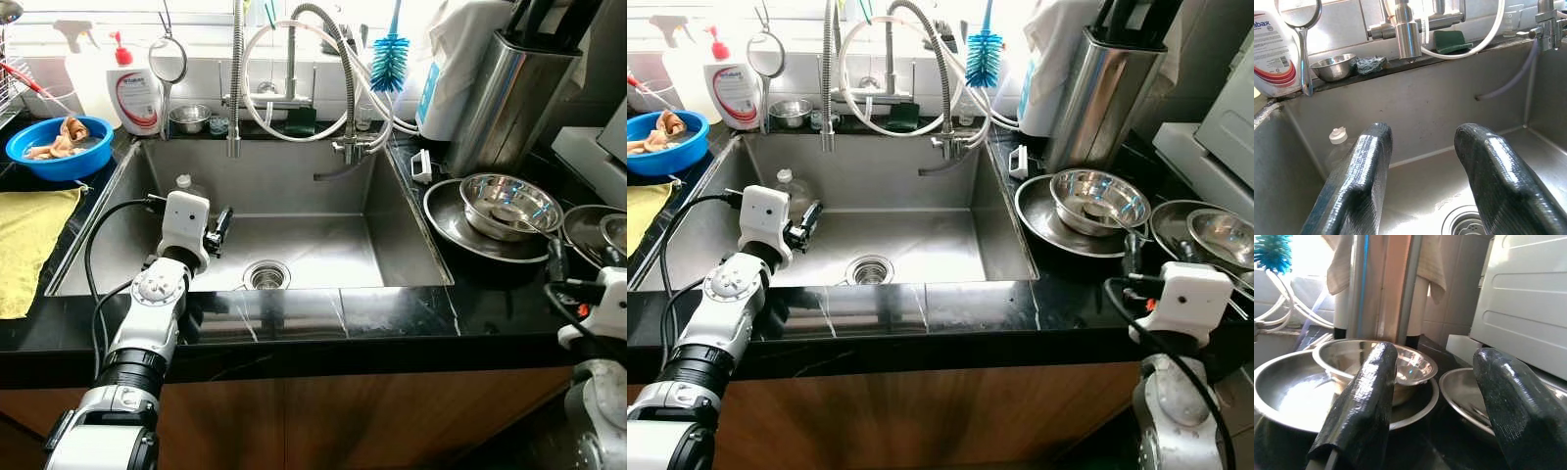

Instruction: Kitchen organization

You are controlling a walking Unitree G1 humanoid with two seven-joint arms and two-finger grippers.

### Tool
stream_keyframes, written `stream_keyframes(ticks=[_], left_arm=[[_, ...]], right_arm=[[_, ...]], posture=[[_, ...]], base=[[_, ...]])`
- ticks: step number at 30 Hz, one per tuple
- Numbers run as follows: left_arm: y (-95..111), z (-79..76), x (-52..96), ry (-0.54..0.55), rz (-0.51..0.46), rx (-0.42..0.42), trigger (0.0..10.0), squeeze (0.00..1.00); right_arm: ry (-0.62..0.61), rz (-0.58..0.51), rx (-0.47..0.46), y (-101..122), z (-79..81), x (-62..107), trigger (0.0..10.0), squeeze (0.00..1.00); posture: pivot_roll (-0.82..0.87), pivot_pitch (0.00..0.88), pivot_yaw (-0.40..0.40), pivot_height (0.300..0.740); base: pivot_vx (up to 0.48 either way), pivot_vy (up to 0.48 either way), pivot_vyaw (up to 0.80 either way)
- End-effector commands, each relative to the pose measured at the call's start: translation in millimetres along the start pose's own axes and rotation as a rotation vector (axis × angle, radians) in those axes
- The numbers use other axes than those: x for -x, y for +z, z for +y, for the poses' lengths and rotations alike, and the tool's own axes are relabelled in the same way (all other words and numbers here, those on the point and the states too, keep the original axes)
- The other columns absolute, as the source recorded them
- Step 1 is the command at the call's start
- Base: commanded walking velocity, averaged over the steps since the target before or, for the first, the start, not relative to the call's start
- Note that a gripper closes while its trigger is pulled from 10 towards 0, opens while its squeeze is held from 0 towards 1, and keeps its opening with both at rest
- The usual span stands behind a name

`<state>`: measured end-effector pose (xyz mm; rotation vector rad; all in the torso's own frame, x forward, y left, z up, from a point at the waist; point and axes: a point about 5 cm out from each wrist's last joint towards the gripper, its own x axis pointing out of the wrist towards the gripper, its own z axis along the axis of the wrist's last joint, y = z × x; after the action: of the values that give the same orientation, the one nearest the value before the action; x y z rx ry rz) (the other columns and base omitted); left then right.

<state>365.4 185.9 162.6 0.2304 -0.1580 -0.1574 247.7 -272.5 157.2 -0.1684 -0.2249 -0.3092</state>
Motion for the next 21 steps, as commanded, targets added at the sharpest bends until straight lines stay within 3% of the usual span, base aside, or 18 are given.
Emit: stream_keyframes(ticks=[1, 11, 20, 21], left_arm=[[-2.7, -3.7, 1.1, -0.01, 0.001, -0.003, 10.0, 0.0], [-2.5, -4.3, 0.8, -0.013, 0.002, -0.011, 10.0, 0.0], [-2.1, -5.2, 0.9, -0.015, 0.0, -0.018, 10.0, 0.0], [-2.2, -5.1, 0.9, -0.015, 0.001, -0.02, 10.0, 0.0]], right_arm=[[-0.02, -0.003, -0.005, 1.2, -7.1, -6.5, 10.0, 0.0], [-0.013, 0.059, -0.031, -7.2, -4.9, -20.9, 10.0, 0.0], [0.01, 0.097, -0.034, -14.4, -0.6, -22.9, 10.0, 0.0], [0.016, 0.098, -0.044, -14.8, 0.4, -23.0, 2.9, 0.0]], posture=[[0.04, 0.0, -0.038, 0.74], [0.05, 0.0, -0.04, 0.74], [0.05, 0.0, -0.039, 0.74], [0.06, 0.0, -0.039, 0.74]], base=[[0.0, 0.0, 0.0], [0.0, 0.0, 0.0], [0.0, 0.0, 0.0], [0.0, 0.0, 0.0]])
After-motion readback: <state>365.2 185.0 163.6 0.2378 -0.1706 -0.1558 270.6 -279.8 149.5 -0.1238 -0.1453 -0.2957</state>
